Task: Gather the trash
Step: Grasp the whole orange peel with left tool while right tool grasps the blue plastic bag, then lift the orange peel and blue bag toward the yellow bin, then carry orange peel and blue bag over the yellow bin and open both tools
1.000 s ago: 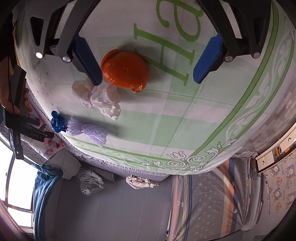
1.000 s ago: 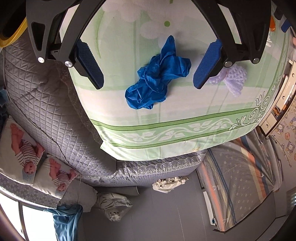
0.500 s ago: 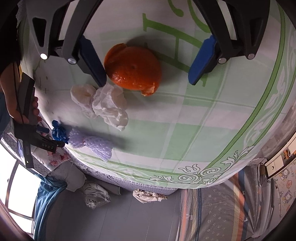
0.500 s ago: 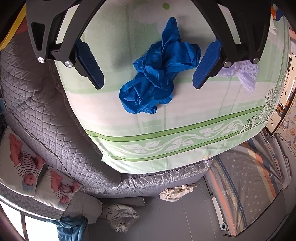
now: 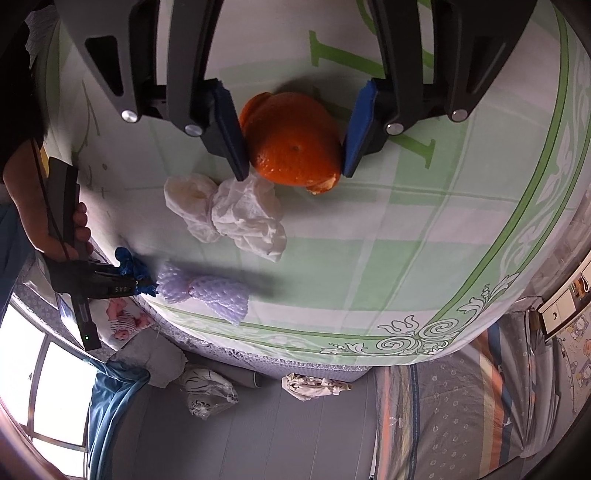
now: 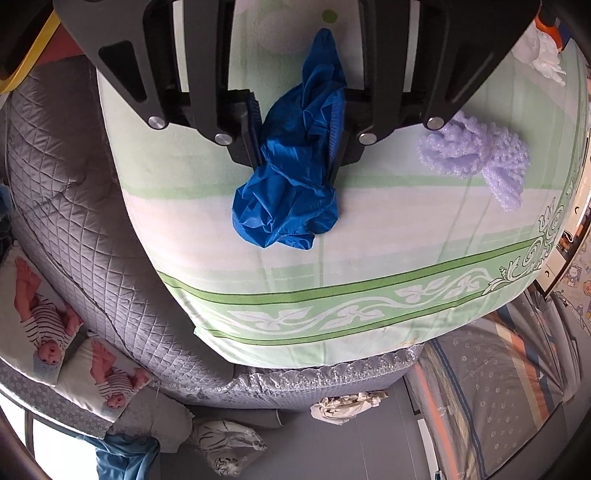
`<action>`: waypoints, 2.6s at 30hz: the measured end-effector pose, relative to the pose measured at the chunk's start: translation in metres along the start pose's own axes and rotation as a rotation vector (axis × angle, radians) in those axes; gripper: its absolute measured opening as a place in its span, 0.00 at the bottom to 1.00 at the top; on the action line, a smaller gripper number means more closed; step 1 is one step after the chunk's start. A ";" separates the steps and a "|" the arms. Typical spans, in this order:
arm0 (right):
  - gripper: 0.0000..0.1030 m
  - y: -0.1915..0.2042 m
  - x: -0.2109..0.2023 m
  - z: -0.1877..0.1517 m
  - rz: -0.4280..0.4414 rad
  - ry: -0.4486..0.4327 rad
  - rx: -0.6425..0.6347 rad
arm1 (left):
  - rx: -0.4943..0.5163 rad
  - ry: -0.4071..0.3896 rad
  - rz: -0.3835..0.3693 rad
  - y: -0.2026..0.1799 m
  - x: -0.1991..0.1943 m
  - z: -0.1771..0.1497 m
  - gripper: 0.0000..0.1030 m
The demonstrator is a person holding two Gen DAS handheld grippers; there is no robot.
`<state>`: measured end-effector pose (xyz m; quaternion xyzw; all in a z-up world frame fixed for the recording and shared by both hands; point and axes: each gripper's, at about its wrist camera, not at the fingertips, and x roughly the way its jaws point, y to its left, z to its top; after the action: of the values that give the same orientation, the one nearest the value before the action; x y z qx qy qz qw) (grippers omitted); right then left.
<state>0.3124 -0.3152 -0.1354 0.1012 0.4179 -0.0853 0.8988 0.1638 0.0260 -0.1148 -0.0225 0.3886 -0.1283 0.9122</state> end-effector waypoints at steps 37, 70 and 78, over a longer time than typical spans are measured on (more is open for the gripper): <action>0.23 -0.047 -0.214 -0.031 0.256 -0.206 0.042 | -0.013 -0.224 -0.051 -0.041 -0.105 0.024 0.45; 0.23 -0.178 -0.340 -0.069 0.066 -0.438 0.147 | 0.230 -0.289 -0.343 -0.224 -0.119 0.062 0.46; 0.23 -0.223 -0.350 -0.091 -0.013 -0.457 0.203 | 0.303 -0.239 -0.435 -0.281 -0.100 0.050 0.46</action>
<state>-0.0305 -0.4828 0.0518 0.1664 0.1936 -0.1531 0.9547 0.0718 -0.2232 0.0298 0.0161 0.2408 -0.3736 0.8956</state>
